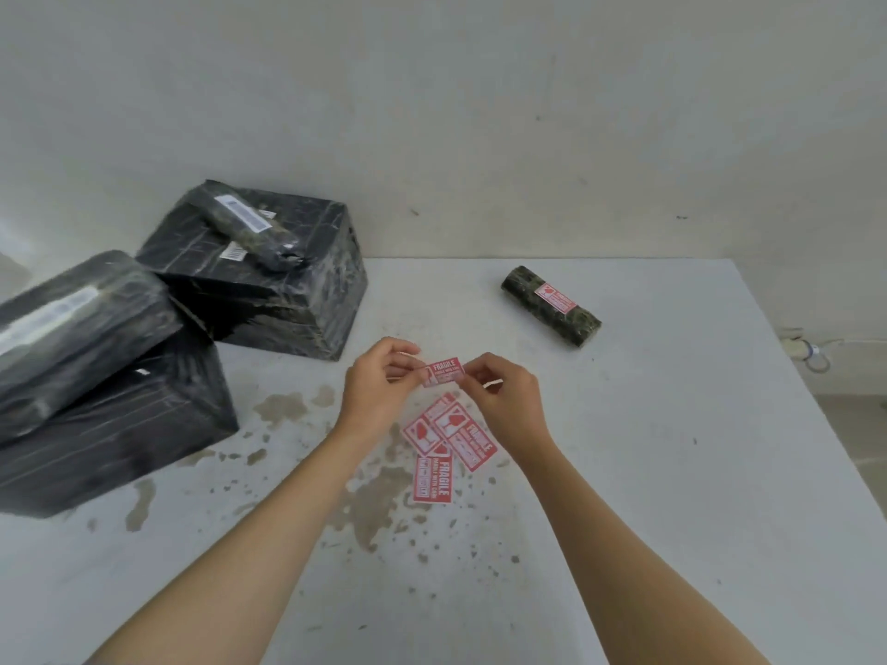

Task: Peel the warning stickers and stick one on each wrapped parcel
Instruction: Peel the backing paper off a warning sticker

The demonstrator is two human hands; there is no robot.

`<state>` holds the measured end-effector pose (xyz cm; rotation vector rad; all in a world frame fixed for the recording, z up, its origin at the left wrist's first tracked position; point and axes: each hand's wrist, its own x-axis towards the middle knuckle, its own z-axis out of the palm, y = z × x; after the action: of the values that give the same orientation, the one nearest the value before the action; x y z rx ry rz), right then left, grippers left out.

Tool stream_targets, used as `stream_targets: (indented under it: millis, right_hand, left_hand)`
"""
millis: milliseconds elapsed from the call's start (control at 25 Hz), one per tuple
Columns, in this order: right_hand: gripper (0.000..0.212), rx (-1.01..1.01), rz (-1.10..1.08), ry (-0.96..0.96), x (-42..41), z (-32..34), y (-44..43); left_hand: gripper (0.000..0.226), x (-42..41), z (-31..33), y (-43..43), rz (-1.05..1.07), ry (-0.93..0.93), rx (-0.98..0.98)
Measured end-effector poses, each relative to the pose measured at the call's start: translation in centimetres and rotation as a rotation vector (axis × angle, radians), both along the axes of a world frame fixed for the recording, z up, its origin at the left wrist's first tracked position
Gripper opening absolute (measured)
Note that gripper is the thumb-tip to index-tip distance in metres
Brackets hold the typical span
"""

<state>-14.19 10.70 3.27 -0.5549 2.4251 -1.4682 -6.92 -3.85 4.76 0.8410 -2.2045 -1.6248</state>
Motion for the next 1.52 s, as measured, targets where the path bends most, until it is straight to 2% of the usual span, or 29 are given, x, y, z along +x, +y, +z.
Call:
stream_targets:
  millis: [40, 120, 240, 320, 400, 480, 560, 680, 800, 1040, 1400, 1520]
  right_hand:
    - [0.005, -0.025, 0.004, 0.054, 0.8, 0.7, -1.3]
    - [0.005, -0.057, 0.023, 0.332, 2.7, 1.5, -3.8]
    - [0.004, -0.088, 0.100, 0.769, 5.5, 1.5, -7.0]
    - [0.008, -0.114, 0.141, 0.884, 6.6, 1.4, -8.0]
    - [0.010, -0.129, 0.182, 0.908, 7.5, 1.3, -8.3]
    - [0.015, -0.147, 0.234, 0.795, 8.3, 1.8, -8.0]
    - [0.020, -0.168, 0.241, 0.502, 9.2, 2.9, -7.8]
    - [0.007, -0.223, 0.191, 0.049, 9.4, 4.4, -7.8]
    - [0.013, -0.313, 0.160, -0.153, 8.9, 5.2, -7.3]
    - [0.017, -0.380, 0.126, -0.197, 8.7, 6.3, -5.9]
    - [0.016, -0.428, 0.056, -0.267, 7.5, 7.2, -4.9]
    - [0.013, -0.390, 0.077, -0.232, 7.5, 7.0, -5.0]
  left_hand:
    - [0.019, 1.5, 0.6, -0.8, 0.112, 0.034, -0.009]
    - [0.015, 4.1, 2.0, -1.8, 0.298, 0.057, 0.069]
    - [0.024, 7.0, 3.8, -3.1, 0.349, 0.059, 0.467]
    - [0.016, 8.3, 4.5, -4.1, 0.346, 0.087, 0.543]
    - [0.011, 9.4, 4.8, -4.8, 0.348, 0.116, 0.532]
    - [0.008, 10.1, 4.9, -5.3, 0.355, 0.126, 0.515]
    - [0.009, 10.5, 5.1, -5.3, 0.334, 0.138, 0.505]
    - [0.011, 10.6, 5.1, -5.0, 0.271, 0.154, 0.482]
    - [0.014, 10.7, 5.2, -4.7, 0.192, 0.185, 0.522]
    - [0.022, 10.0, 5.8, -4.0, 0.061, 0.173, 0.515]
    - [0.024, 9.1, 6.6, -2.6, 0.019, 0.218, 0.472]
    - [0.028, 9.1, 6.7, -2.7, 0.020, 0.226, 0.438]
